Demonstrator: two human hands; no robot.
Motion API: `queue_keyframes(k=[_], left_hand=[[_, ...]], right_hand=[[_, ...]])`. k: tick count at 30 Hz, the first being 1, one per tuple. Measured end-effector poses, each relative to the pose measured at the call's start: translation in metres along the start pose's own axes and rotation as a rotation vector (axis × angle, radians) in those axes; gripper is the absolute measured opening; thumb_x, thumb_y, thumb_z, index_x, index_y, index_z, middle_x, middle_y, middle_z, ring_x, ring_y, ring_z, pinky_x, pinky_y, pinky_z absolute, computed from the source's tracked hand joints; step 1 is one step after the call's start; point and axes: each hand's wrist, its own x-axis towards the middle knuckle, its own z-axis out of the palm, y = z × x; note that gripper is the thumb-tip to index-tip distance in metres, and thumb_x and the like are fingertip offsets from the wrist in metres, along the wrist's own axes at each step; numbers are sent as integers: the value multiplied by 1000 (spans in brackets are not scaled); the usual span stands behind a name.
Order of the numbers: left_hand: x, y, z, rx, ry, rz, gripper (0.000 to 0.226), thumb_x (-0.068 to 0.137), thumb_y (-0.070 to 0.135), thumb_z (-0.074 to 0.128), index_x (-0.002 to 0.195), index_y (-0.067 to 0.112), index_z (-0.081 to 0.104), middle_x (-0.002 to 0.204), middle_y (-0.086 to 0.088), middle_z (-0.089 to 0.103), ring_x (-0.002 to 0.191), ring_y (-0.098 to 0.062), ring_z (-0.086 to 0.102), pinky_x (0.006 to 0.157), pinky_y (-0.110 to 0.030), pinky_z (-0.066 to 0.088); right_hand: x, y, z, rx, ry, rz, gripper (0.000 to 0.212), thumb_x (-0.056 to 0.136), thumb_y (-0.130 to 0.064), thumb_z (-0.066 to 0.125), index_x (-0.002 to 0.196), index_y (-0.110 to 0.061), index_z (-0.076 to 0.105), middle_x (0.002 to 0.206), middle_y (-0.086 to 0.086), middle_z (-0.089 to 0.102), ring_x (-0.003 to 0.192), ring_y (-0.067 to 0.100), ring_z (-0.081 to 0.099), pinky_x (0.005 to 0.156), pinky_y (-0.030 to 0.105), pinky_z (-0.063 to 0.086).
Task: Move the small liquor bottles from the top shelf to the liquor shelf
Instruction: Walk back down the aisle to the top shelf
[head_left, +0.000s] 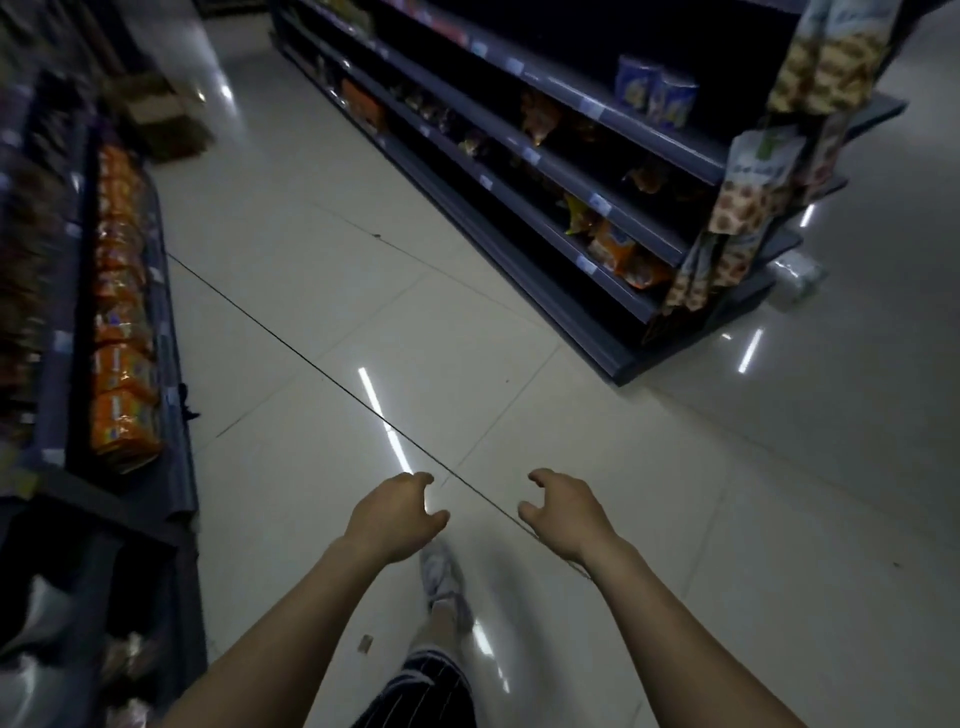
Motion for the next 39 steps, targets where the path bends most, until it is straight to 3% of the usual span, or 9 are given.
queue_keyframes(k=[12,19,26,29,31,35,39], left_hand=[[314,-28,-169,-9,14,18,73,89,56,60,149,18,44,144,-5,56,130,-23,52,100,-39,47],[476,-16,-258,-5,45,68,71,89,56,60,148,20,44,144,-2,55,130,-21,52,99,-38,47],[673,23,-378,-32,177,138,70,87,56,61,146,21,46,141,1,57,128,-19,52,98,-33,46],[748,49,-446,-29,249,185,69,87,57,61,145,22,48,139,1,59,126,-19,54,97,-34,48],[793,67,-493,-21,309,243,65,86,56,62,141,22,52,134,0,62,120,-20,57,93,-35,50],[874,101,-582,-53,409,353,55,86,55,62,129,21,58,122,-2,65,108,-22,62,86,-40,54],[948,132,-657,-45,466,472,63,89,54,60,139,17,51,138,-5,58,118,-26,59,94,-43,51]], right_hand=[[309,-127,-141,-55,-12,-30,65,97,-40,61,154,-15,43,154,7,51,137,24,49,112,32,40],[458,-179,-223,-31,54,-40,63,96,-40,61,153,-18,45,151,5,53,132,25,54,103,32,45],[643,-236,-344,46,189,-116,60,97,-37,64,150,-14,49,152,7,52,134,25,54,102,29,43],[711,-270,-411,51,258,-158,54,97,-36,64,145,-15,54,143,6,61,124,23,60,100,31,49],[747,-292,-457,65,302,-175,45,96,-36,65,136,-17,60,133,5,66,109,19,64,92,33,54],[810,-331,-540,48,438,-219,40,94,-38,66,129,-20,64,121,-1,67,108,19,65,83,26,49],[868,-371,-614,4,586,-216,49,92,-40,66,138,-24,60,133,-3,64,103,14,65,72,12,47]])
